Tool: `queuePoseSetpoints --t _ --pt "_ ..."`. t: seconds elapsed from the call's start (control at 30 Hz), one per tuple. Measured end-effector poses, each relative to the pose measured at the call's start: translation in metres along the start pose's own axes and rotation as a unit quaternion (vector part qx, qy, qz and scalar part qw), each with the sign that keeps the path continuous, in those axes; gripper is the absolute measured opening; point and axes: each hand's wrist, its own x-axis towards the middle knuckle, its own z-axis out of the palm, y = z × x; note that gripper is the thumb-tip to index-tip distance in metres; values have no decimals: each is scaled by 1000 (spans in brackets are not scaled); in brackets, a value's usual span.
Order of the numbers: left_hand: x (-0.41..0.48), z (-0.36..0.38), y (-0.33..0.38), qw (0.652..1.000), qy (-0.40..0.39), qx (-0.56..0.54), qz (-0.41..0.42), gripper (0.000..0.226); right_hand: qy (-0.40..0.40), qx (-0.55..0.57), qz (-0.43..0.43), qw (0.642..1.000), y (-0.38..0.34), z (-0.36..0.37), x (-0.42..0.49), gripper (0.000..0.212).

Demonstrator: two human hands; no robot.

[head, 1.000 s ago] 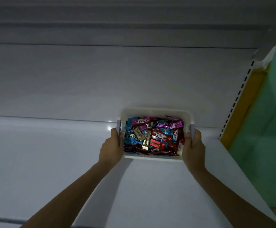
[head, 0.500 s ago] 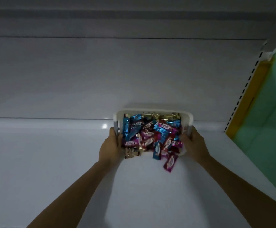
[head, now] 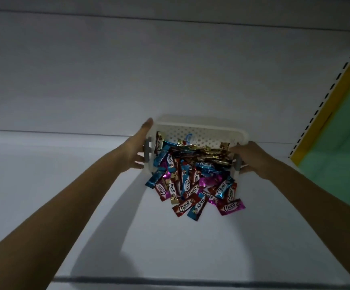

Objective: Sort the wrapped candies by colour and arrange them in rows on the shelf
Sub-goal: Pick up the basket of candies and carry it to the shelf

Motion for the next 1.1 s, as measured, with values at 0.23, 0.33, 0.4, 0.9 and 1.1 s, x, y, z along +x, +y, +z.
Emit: queuePoseSetpoints --t 0.23,0.33,0.4,0.9,1.1 --pt "-4 -2 -20 997 -7 -24 76 53 65 98 -141 983 15 17 3 13" --pt "-9 -5 -19 997 -7 11 74 54 77 125 -195 970 27 24 -1 23" --pt "-12 -7 -15 996 -12 33 83 43 78 132 -219 964 32 28 -4 35" --pt "-45 -35 -18 973 -82 2 217 66 107 38 -363 925 23 31 -22 66" --pt "-56 -38 -16 963 -95 -8 251 62 109 37 -427 897 -4 31 -46 80"
